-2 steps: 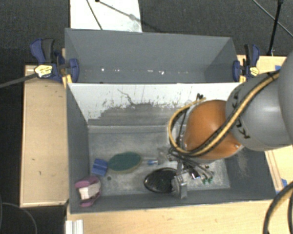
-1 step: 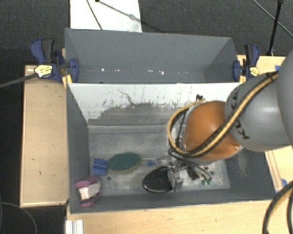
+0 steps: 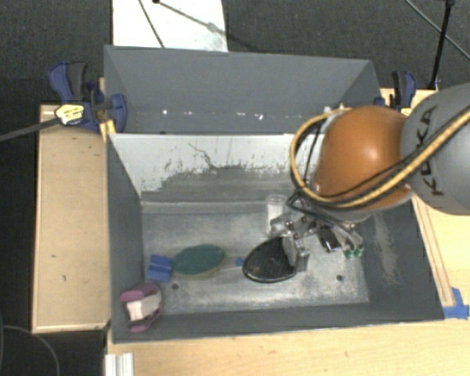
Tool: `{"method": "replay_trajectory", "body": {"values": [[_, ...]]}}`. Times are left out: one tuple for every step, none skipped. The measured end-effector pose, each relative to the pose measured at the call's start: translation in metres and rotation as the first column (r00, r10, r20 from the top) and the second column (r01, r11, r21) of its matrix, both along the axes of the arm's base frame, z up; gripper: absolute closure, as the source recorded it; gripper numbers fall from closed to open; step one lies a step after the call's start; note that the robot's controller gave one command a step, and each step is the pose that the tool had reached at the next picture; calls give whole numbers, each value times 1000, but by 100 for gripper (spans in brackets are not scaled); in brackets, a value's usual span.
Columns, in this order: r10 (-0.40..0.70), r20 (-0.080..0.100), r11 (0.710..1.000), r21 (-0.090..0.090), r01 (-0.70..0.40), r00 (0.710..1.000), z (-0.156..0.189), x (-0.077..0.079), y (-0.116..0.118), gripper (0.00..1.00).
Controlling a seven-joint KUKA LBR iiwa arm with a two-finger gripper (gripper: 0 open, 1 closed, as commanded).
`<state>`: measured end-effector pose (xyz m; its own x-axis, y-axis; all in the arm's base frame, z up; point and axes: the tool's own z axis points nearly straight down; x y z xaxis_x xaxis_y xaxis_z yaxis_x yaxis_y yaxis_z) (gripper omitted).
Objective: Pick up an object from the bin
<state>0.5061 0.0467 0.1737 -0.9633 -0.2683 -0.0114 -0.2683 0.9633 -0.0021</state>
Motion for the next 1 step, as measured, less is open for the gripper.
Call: {"method": "replay_trajectory", "body": {"values": [[5,-3,1000,-1,-5,1000,57,10,-5,100]]}}
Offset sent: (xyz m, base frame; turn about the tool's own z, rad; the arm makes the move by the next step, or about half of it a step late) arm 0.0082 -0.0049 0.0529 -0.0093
